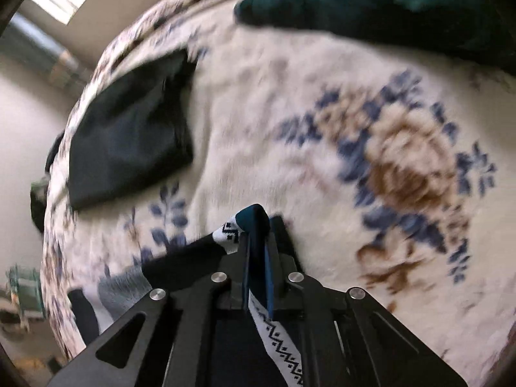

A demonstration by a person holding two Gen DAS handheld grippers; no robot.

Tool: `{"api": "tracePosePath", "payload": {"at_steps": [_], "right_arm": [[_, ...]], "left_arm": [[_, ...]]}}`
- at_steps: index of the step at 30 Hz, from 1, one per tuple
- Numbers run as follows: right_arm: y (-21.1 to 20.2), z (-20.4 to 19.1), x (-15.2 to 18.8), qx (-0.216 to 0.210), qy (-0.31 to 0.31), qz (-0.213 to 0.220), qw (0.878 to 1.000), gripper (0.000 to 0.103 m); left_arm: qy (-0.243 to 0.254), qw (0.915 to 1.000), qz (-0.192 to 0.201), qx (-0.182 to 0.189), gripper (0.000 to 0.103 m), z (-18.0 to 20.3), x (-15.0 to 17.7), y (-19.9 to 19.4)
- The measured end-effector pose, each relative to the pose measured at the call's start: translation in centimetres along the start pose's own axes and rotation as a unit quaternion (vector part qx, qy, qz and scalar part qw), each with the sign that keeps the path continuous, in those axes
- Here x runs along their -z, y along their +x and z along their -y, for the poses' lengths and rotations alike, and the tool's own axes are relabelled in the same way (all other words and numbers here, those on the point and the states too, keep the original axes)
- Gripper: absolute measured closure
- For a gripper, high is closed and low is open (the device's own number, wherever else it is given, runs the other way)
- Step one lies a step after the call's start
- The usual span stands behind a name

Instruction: Fold small clothes

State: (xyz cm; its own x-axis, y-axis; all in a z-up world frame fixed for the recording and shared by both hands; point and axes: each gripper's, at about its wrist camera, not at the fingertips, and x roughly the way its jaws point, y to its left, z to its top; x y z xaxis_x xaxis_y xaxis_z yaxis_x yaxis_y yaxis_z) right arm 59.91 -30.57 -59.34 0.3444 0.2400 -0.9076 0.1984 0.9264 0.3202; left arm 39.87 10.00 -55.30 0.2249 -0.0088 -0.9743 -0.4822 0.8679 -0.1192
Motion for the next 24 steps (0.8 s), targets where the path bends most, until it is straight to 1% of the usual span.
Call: {"api": "tracePosePath", "payload": {"at_steps": [2, 3, 5, 6, 7, 8, 10, 11, 12, 13, 14, 15, 16, 18, 19, 20, 21, 22, 23, 24], "right_arm": [[0.1, 0.5, -0.9, 0.004, 0.014, 0.014, 1.0, 0.095], [0.5, 0.6, -1.2, 0.005, 0.015, 0.007, 1.0, 0.095], [2.3, 1.0, -1.6, -0.001, 0.02, -0.024, 1.0, 0.095], [3.3, 1.2, -1.8, -0.009, 0.019, -0.053, 0.998, 0.094], [3.8, 1.5, -1.9, -0.018, 0.024, -0.076, 0.997, 0.089], [3.6, 2.3, -1.8, -0.034, 0.036, -0.093, 0.994, 0.076], [2.1, 3.9, -1.2, -0.047, 0.05, -0.103, 0.992, 0.057], [0.7, 5.2, -0.5, -0.054, 0.062, -0.098, 0.992, 0.049], [-0.4, 6.3, 0.2, -0.061, 0.073, -0.095, 0.991, 0.044], [-1.6, 8.0, 1.7, -0.072, 0.093, -0.102, 0.988, 0.036], [-2.2, 8.9, 2.7, -0.078, 0.107, -0.108, 0.985, 0.035], [-2.9, 10.2, 4.4, -0.089, 0.131, -0.117, 0.98, 0.035], [-3.4, 11.6, 6.7, -0.101, 0.161, -0.129, 0.973, 0.035], [-3.7, 12.9, 10.3, -0.126, 0.202, -0.142, 0.961, 0.035], [-3.6, 13.2, 12.1, -0.141, 0.222, -0.151, 0.953, 0.033], [-3.0, 13.5, 14.3, -0.163, 0.249, -0.16, 0.941, 0.027], [-2.5, 13.5, 15.4, -0.178, 0.263, -0.164, 0.934, 0.025], [-1.7, 13.3, 16.7, -0.195, 0.281, -0.167, 0.925, 0.025], [-0.6, 13.1, 17.8, -0.213, 0.301, -0.169, 0.914, 0.025], [0.4, 12.8, 18.7, -0.225, 0.313, -0.171, 0.907, 0.025]], "left_arm": [[-0.004, 0.9995, 0.021, 0.024, 0.0, 0.5, -1.2, -1.5], [-0.001, 0.9988, 0.027, 0.04, 0.0, 1.0, -1.7, -1.9], [0.014, 0.9981, 0.032, 0.051, 0.0, 2.4, -2.8, -2.3], [0.022, 0.9976, 0.032, 0.057, 0.0, 3.0, -3.0, -2.2], [0.033, 0.997, 0.027, 0.065, 0.0, 3.7, -3.5, -2.1], [0.036, 0.9968, 0.024, 0.067, 0.0, 4.1, -3.5, -1.7], [0.038, 0.9957, 0.013, 0.083, 0.0, 4.4, -4.0, -1.0], [0.036, 0.9955, 0.008, 0.088, 0.0, 4.3, -4.3, -0.9], [0.03, 0.9948, 0.002, 0.098, 0.0, 4.1, -4.3, -0.7], [0.018, 0.9939, -0.007, 0.109, 0.0, 3.6, -4.5, -0.6], [0.006, 0.9923, -0.008, 0.123, 0.0, 3.3, -4.6, -0.6], [-0.002, 0.99, -0.007, 0.141, 0.0, 3.3, -3.8, -1.4], [-0.012, 0.9864, -0.006, 0.164, 0.0, 2.9, -3.8, -1.9], [-0.022, 0.9803, -0.006, 0.196, 0.0, 2.6, -3.6, -2.3], [-0.017, 0.9766, -0.015, 0.214, 0.0, 2.9, -3.5, -1.9], [-0.012, 0.9753, -0.021, 0.219, 0.0, 3.3, -3.2, -1.6], [-0.004, 0.9736, -0.028, 0.226, 0.0, 3.9, -2.9, -0.9], [0.006, 0.9699, -0.044, 0.239, 0.0, 4.7, -2.8, 0.4], [0.009, 0.968, -0.055, 0.244, 0.0, 5.4, -2.8, 1.3], [0.013, 0.9655, -0.067, 0.251, 0.0, 5.9, -2.8, 2.2]]}}
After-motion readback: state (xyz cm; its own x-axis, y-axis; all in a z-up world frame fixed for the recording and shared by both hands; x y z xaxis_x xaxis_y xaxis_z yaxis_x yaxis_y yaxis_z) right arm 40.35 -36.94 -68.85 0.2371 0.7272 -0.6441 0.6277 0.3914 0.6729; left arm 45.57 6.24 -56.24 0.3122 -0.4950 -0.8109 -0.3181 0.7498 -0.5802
